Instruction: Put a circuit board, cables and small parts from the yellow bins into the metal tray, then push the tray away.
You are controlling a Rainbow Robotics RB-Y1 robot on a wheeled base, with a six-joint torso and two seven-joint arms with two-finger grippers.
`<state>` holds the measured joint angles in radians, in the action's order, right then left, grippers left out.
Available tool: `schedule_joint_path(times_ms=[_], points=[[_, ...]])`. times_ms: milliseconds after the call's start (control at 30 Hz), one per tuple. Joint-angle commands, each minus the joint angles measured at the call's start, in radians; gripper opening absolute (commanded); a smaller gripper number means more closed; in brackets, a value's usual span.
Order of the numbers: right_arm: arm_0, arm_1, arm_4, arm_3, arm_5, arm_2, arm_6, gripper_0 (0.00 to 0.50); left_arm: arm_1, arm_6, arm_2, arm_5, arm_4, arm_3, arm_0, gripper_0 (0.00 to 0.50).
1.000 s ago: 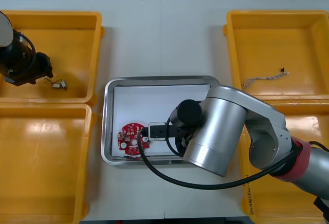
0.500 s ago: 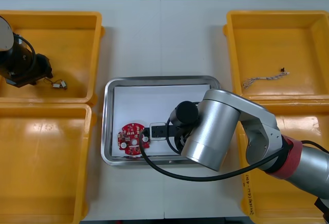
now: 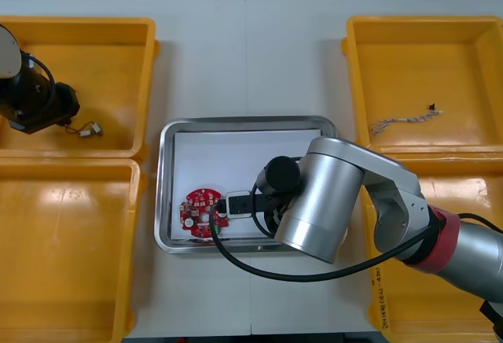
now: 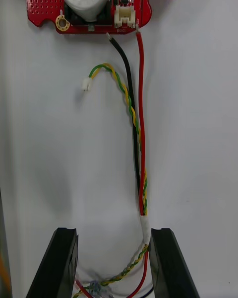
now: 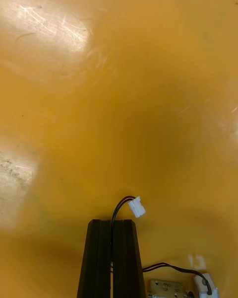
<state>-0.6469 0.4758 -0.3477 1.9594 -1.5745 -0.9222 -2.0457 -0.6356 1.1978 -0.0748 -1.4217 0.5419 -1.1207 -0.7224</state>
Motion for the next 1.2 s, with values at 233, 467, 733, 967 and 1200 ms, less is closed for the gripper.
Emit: schedule_joint_path(times_ms=[233,467,733,967,1200], points=[[-0.048,-0.017,-0.008,0.026,-0.018,-0.004,-0.033,0.5,0.001,0.095,-0.053,0.01,-0.016,-0.007,-0.12,0.0],[-0.057,-0.016,-0.07,0.064,-0.081,0.057,-0.033,0.5,-0.003,0.095,-0.063,0.012,-0.039,-0.007,-0.157,0.0],[-0.065,0.021,-0.152,0.154,-0.193,0.198,-0.022,0.5,-0.003,0.1,-0.08,0.014,-0.072,-0.007,-0.177,0.0],[-0.065,0.049,-0.215,0.171,-0.3,0.393,-0.025,0.5,-0.001,0.094,-0.08,0.009,-0.1,-0.007,-0.177,0.058],[-0.065,0.07,-0.22,0.141,-0.345,0.622,-0.034,0.5,-0.003,0.091,-0.08,-0.02,-0.088,-0.007,-0.173,0.5]])
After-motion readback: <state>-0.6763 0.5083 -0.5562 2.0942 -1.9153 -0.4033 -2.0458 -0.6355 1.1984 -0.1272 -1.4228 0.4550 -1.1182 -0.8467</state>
